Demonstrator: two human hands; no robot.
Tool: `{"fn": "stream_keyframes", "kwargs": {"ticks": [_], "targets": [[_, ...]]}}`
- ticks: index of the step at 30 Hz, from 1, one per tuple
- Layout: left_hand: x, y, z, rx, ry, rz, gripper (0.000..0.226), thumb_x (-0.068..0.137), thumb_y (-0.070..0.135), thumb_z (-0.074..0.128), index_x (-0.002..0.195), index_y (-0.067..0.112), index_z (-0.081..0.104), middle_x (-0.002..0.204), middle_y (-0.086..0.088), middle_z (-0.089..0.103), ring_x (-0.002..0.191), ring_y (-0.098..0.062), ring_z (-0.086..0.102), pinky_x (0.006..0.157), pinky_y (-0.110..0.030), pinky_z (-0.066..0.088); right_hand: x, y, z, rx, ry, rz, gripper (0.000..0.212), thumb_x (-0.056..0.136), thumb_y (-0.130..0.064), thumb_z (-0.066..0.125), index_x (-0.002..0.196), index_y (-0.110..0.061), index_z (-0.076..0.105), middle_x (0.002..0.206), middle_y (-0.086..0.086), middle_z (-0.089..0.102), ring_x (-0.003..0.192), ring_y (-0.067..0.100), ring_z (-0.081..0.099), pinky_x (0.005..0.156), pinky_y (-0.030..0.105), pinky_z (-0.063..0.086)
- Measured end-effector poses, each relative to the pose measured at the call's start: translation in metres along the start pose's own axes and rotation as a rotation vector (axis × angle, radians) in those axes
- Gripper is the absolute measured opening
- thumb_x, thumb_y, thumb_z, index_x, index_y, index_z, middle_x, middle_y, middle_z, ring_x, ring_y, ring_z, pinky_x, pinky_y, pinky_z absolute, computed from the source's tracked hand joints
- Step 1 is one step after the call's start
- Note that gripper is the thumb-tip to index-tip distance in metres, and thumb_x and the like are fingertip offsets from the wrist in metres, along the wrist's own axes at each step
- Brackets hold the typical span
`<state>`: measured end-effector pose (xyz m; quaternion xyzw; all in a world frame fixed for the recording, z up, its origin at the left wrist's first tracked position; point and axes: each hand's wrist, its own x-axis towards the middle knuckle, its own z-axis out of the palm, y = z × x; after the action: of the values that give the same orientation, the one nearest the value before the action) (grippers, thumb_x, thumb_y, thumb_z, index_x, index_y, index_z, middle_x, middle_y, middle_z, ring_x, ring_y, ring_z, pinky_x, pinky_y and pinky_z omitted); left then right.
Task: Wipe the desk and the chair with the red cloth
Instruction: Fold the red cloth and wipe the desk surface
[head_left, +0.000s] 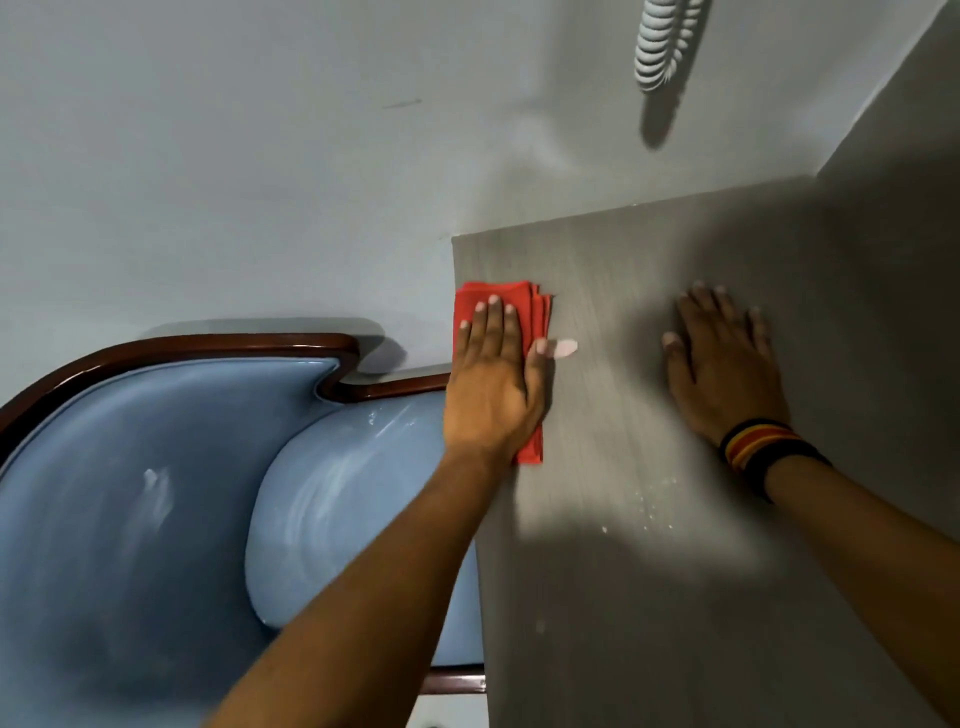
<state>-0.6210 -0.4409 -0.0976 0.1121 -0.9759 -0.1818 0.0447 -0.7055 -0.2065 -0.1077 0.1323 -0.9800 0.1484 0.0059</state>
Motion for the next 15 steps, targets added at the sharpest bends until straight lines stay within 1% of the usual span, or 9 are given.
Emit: {"fn": "stream_keyframes", "kwargs": {"ticks": [3, 6, 8, 9, 11, 13, 15], "targets": [[-0.007, -0.003, 0.0, -0.005, 0.004, -0.017, 0.064, 0.112, 0.047, 0.02, 0.164, 0.012, 0.03, 0.173, -0.008, 0.025, 0.164, -0.02, 0.016, 0.135, -0.038, 0.008, -0.001, -0.001, 0.0, -0.008, -0.003, -0.002, 0.061, 0.103, -0.038, 0.028, 0.158, -0.013, 0.034, 0.17, 0.007, 0.026, 0.159, 0.025, 0.018, 0.129, 0.051, 0.007], [0.022, -0.006, -0.006, -0.02, 0.063, 0.007, 0.058, 0.112, 0.042, 0.026, 0.156, 0.01, 0.047, 0.166, -0.011, 0.042, 0.159, -0.025, 0.031, 0.133, -0.038, 0.02, 0.001, 0.001, 0.004, -0.011, 0.008, -0.008, 0.06, 0.103, -0.038, 0.028, 0.158, -0.014, 0.033, 0.17, 0.006, 0.026, 0.159, 0.025, 0.018, 0.13, 0.051, 0.007], [0.043, -0.006, -0.011, -0.035, 0.083, 0.009, 0.055, 0.113, 0.039, 0.029, 0.154, 0.01, 0.052, 0.163, -0.011, 0.046, 0.157, -0.026, 0.035, 0.132, -0.039, 0.024, 0.001, 0.002, 0.005, -0.002, 0.021, -0.007, 0.062, 0.102, -0.04, 0.026, 0.158, -0.015, 0.033, 0.169, 0.006, 0.027, 0.158, 0.024, 0.019, 0.13, 0.051, 0.007], [0.05, -0.005, -0.012, -0.024, 0.071, 0.015, 0.055, 0.113, 0.039, 0.029, 0.156, 0.01, 0.049, 0.165, -0.011, 0.043, 0.158, -0.025, 0.032, 0.132, -0.039, 0.022, 0.001, 0.002, 0.005, 0.001, 0.028, -0.011, 0.061, 0.102, -0.04, 0.026, 0.157, -0.014, 0.034, 0.169, 0.006, 0.027, 0.158, 0.024, 0.019, 0.13, 0.051, 0.007], [0.047, -0.001, -0.009, 0.013, 0.023, 0.02, 0.058, 0.114, 0.041, 0.025, 0.162, 0.009, 0.035, 0.171, -0.01, 0.031, 0.163, -0.023, 0.02, 0.135, -0.04, 0.014, 0.002, 0.003, 0.004, -0.003, 0.033, -0.015, 0.058, 0.104, -0.038, 0.029, 0.157, -0.014, 0.035, 0.169, 0.007, 0.028, 0.158, 0.024, 0.02, 0.13, 0.051, 0.007], [0.015, 0.002, -0.005, 0.024, -0.01, -0.007, 0.063, 0.113, 0.044, 0.019, 0.166, 0.01, 0.022, 0.175, -0.01, 0.018, 0.165, -0.022, 0.009, 0.135, -0.041, 0.008, 0.001, 0.001, 0.003, -0.003, 0.024, -0.01, 0.054, 0.106, -0.034, 0.034, 0.156, -0.013, 0.036, 0.169, 0.007, 0.028, 0.158, 0.025, 0.019, 0.13, 0.051, 0.007], [-0.026, 0.006, 0.0, 0.033, -0.014, -0.012, 0.066, 0.112, 0.047, 0.015, 0.167, 0.01, 0.016, 0.176, -0.008, 0.011, 0.165, -0.021, 0.004, 0.135, -0.042, 0.005, 0.0, -0.002, 0.002, 0.0, 0.014, -0.002, 0.054, 0.106, -0.032, 0.036, 0.156, -0.013, 0.035, 0.169, 0.008, 0.028, 0.158, 0.025, 0.019, 0.13, 0.051, 0.007]]}}
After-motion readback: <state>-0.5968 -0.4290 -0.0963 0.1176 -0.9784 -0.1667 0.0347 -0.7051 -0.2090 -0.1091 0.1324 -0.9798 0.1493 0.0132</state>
